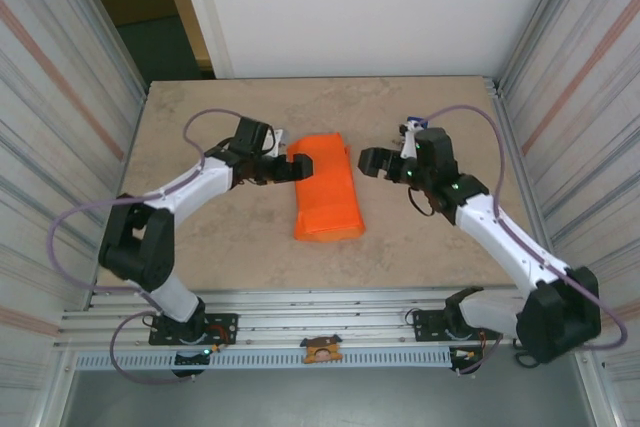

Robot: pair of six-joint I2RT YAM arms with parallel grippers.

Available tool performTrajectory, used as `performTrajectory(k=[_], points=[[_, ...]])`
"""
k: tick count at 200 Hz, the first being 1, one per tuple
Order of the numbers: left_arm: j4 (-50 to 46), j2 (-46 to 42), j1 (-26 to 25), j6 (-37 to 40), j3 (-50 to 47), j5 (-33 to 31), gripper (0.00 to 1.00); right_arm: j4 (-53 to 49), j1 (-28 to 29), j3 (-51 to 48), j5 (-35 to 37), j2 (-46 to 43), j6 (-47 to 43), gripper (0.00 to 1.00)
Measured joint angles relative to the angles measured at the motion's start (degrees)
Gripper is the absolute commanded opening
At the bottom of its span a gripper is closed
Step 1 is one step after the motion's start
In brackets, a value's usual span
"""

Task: Wrap the gift box in paper
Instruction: Move the gift box to the center of the table, then fold the wrapping paper for the gift box.

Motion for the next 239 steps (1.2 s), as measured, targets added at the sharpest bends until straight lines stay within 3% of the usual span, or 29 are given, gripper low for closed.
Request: performTrajectory(k=[15, 30, 58, 92, 239], points=[[2.4, -2.9, -0.6, 0.0, -3.8, -0.9, 0.99, -0.1, -2.0, -2.7, -3.1, 0.4, -1.0, 0.78], [4.1, -4.3, -1.0, 0.0, -6.7, -1.5, 0.99, -1.3, -2.3, -4.8, -5.9, 2.4, -2.6, 0.71], [5.8, -4.8, -1.4, -0.1, -9.7, -1.4, 0.96, -1.6, 3.5, -8.2, -7.8, 5.0, -6.1, 0.61], [6.0, -3.8, -1.4, -0.4, -9.0, 0.6, 0.95, 1.3, 6.8, -10.3, -8.6, 7.1, -9.4, 0.59], [1.8, 14.8, 0.9, -1.0, 6.1, 5.4, 0.83, 4.5, 6.9, -6.6, -9.3, 20.1, -19.1, 0.48]])
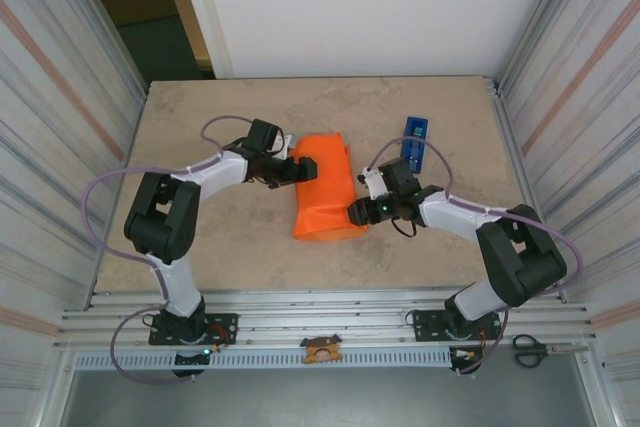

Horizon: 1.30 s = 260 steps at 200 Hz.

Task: Wrap the gift box in paper
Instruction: Fold the wrapping paper for the gift box.

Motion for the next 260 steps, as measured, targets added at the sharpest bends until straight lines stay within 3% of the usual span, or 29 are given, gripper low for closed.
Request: performTrajectory(k=[55, 157, 260], points=[[-1.1, 1.6, 0.0, 0.7, 1.2, 0.6, 0.81, 0.0, 0.2, 0.8, 1.1, 1.2, 0.4, 0.42], [-1.1, 1.8, 0.0, 1.0, 1.2, 1.1, 0.8, 0.2, 6.0, 0.8, 13.8, 1.2, 9.7, 0.29], [-1.1, 2.4, 0.2, 1.1, 2.0, 1.6, 0.78, 0.2, 8.4, 0.8, 18.6, 2.6, 14.7, 0.3]])
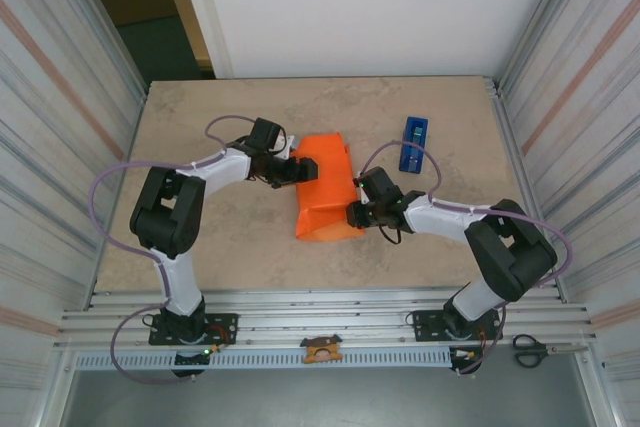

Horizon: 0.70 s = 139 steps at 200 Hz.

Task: Wrap the gift box in paper
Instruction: Fold the wrapping paper for the gift box.

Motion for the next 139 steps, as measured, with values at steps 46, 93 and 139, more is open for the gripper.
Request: performTrajectory(k=[46, 93, 139], points=[[-0.1, 0.0, 0.1, 0.0, 0.0, 0.3, 0.78, 0.3, 0.6, 0.0, 0.9, 0.0, 2.6, 0.24], [-0.1, 0.0, 0.1, 0.0, 0.0, 0.3, 0.78, 0.2, 2.5, 0.0, 5.0, 0.9, 7.5, 0.21], [-0.1, 0.0, 0.1, 0.0, 0.0, 0.4, 0.78, 0.3, 3.8, 0.0, 7.1, 1.6, 9.8, 0.12]])
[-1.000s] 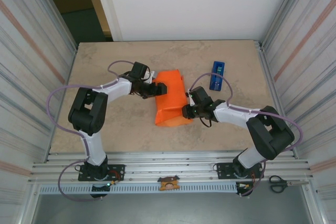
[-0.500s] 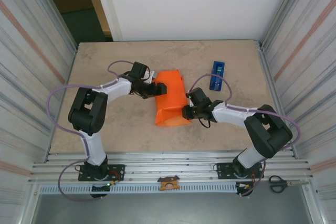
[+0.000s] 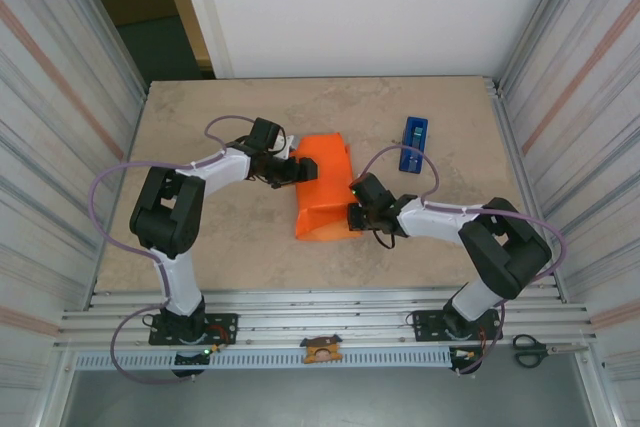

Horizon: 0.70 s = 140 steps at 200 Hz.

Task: Wrap the gift box in paper
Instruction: Fold the wrapping paper for the gift box.

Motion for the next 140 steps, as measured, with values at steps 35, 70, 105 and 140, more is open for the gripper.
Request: performTrajectory(k=[35, 70, 105, 140], points=[[0.0, 0.0, 0.0, 0.0, 0.0, 0.0, 0.78, 0.0, 0.1, 0.0, 0.7, 0.2, 1.0, 0.05], [0.0, 0.0, 0.0, 0.0, 0.0, 0.0, 0.78, 0.0, 0.6, 0.0, 1.5, 0.2, 2.0, 0.03], [0.0, 0.0, 0.0, 0.0, 0.0, 0.0, 0.78, -0.4, 1.4, 0.0, 2.1, 0.2, 2.3, 0.17], [0.0, 0.0, 0.0, -0.1, 0.0, 0.0, 0.78, -2.6, 2.2, 0.0, 2.3, 0.0, 3.1, 0.24]])
